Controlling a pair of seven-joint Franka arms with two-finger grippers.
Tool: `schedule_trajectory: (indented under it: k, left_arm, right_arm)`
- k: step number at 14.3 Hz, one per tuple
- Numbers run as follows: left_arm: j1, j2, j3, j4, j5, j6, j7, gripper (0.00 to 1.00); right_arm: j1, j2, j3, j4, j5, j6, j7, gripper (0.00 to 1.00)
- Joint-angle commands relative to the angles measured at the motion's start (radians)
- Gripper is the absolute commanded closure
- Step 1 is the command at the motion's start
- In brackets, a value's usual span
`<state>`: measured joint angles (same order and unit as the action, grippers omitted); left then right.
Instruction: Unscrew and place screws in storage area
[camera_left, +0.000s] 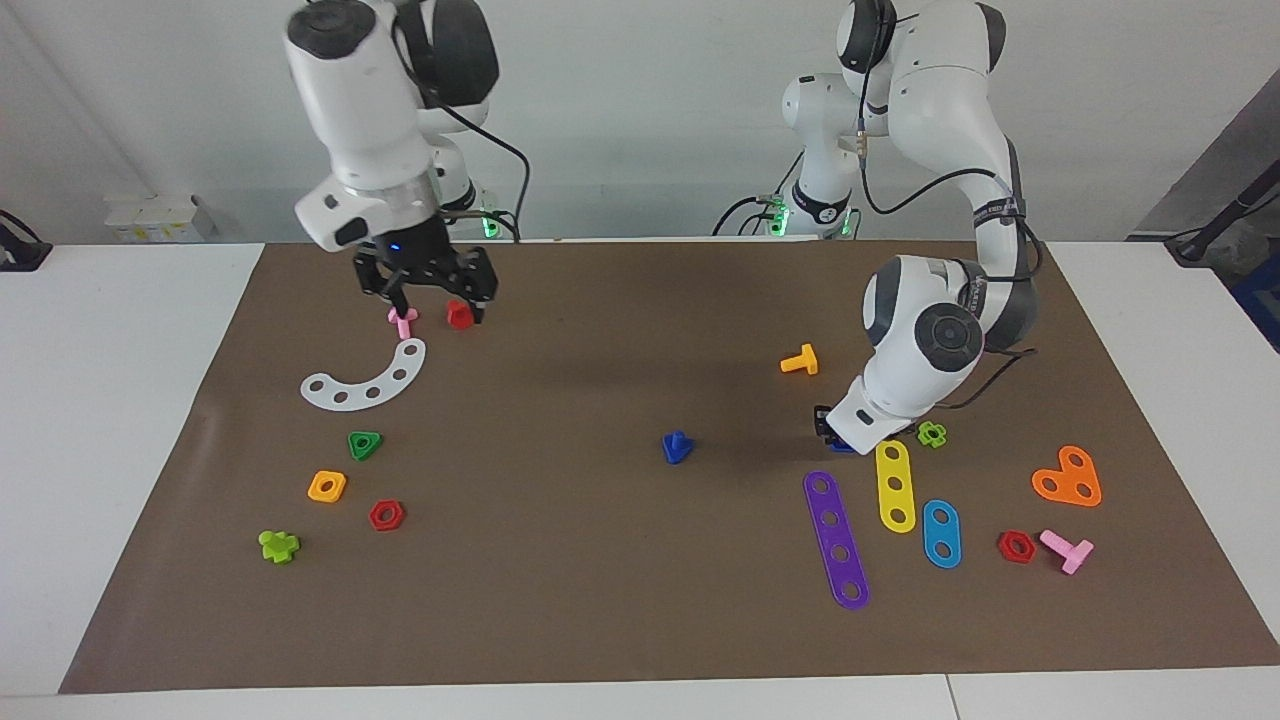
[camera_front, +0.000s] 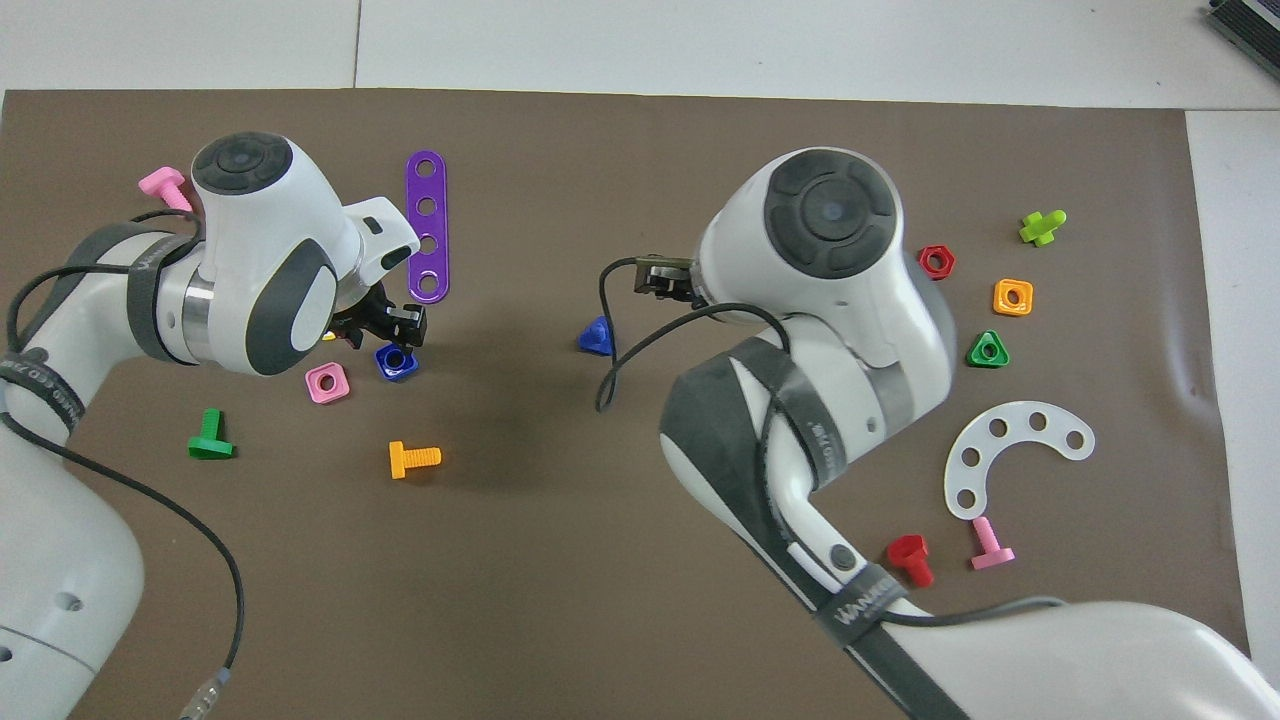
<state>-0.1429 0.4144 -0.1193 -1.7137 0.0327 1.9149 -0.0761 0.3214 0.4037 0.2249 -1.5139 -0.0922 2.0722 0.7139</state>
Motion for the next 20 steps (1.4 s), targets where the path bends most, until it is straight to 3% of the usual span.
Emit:
schedule_trajectory:
  k: [1,3,6,9,11,17,20]
  left_arm:
    - [0.002,-0.039,0.004,-0.038,-0.020,0.032,0.010,0.03]
    - [0.029,-0.048,0.009,0.012,-0.020,0.023,0.019,0.00]
    - [0.091,-0.091,0.010,0.093,-0.010,-0.054,0.039,0.01]
    - [0.186,-0.126,0.010,0.172,-0.005,-0.184,0.163,0.03]
    - [0.220,-0.175,0.010,0.177,-0.005,-0.244,0.187,0.03]
    - [0.217,-0.373,0.007,0.141,-0.007,-0.379,0.157,0.02]
    - [0.206,-0.476,0.004,0.028,-0.008,-0.372,0.159,0.02]
  right_arm:
    - [0.028,0.091,0.005,0.060,-0.027,0.074,0.065,0.05]
    - [0.106,0.186,-0.002,0.119,-0.043,0.101,0.091,0.04]
    - [0.125,0.221,0.002,0.104,-0.164,0.164,0.091,0.05]
    - [0.125,0.247,0.002,0.089,-0.211,0.200,0.071,0.23]
    - [0.128,0.253,0.004,0.069,-0.222,0.207,0.073,0.39]
    - [0.131,0.250,0.005,0.031,-0.210,0.207,0.075,0.46]
    - [0.131,0.250,0.007,0.030,-0.210,0.209,0.075,0.55]
